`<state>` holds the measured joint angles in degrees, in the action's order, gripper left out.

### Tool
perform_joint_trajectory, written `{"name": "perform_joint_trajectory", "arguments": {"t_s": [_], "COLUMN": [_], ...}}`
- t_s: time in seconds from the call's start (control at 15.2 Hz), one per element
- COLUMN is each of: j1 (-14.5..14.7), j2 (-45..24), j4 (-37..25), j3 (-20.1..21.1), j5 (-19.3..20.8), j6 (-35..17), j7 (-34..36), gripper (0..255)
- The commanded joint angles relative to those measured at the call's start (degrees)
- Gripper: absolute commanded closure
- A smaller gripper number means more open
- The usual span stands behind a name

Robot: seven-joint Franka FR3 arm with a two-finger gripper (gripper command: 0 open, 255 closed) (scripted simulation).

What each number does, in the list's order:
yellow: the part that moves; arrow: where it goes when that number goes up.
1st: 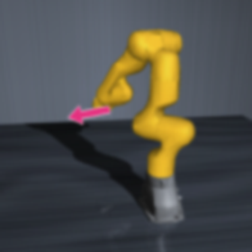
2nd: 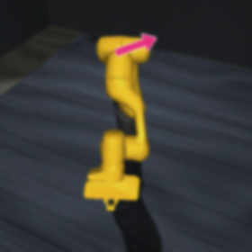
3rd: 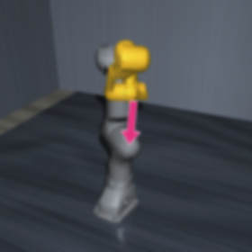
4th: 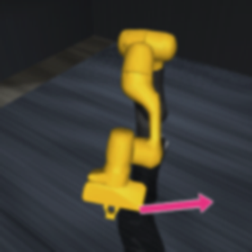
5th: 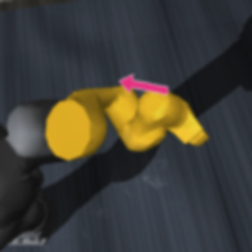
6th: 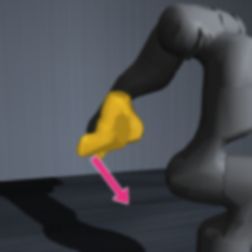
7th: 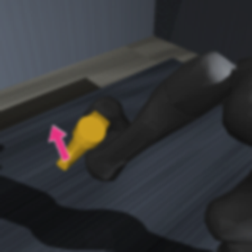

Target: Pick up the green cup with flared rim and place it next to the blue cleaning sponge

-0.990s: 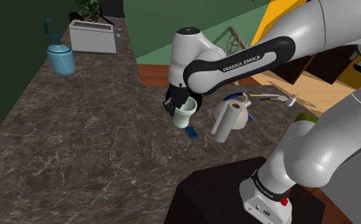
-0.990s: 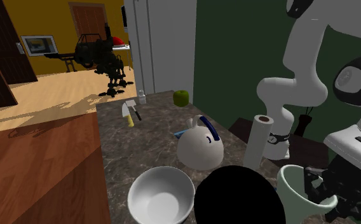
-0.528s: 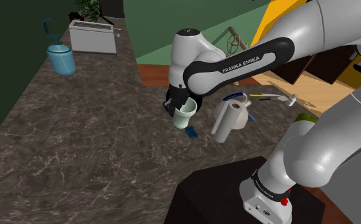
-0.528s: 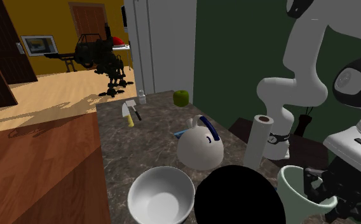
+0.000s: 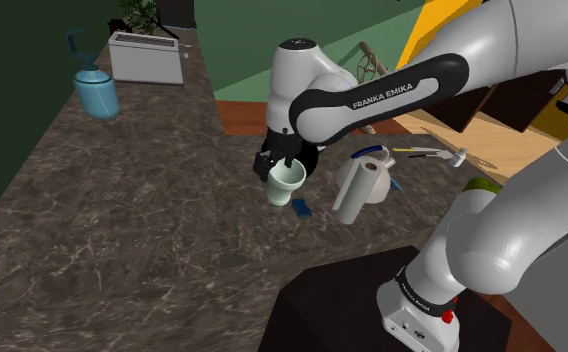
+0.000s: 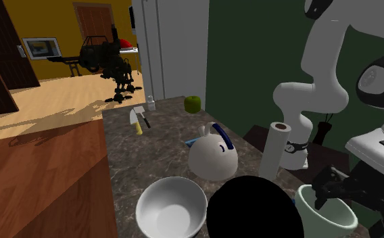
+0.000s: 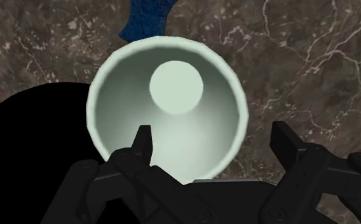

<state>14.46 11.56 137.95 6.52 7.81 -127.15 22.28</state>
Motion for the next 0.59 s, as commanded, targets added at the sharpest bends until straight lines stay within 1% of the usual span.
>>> {"name": "perform_joint_trajectory", "arguments": {"t_s": [0.0, 0.07, 0.53], "j1": [0.2, 0.4, 0.4], "j2": [1.9, 2.6, 2.6], "j4": [-2.1, -3.0, -3.0], "j3": [0.1, 0.1, 0.1], "j5": [-0.6, -0.9, -0.9], "j6": [4.0, 5.6, 5.6], "j7": [-0.5, -0.7, -0.7], "gripper": [0, 0, 0]}}
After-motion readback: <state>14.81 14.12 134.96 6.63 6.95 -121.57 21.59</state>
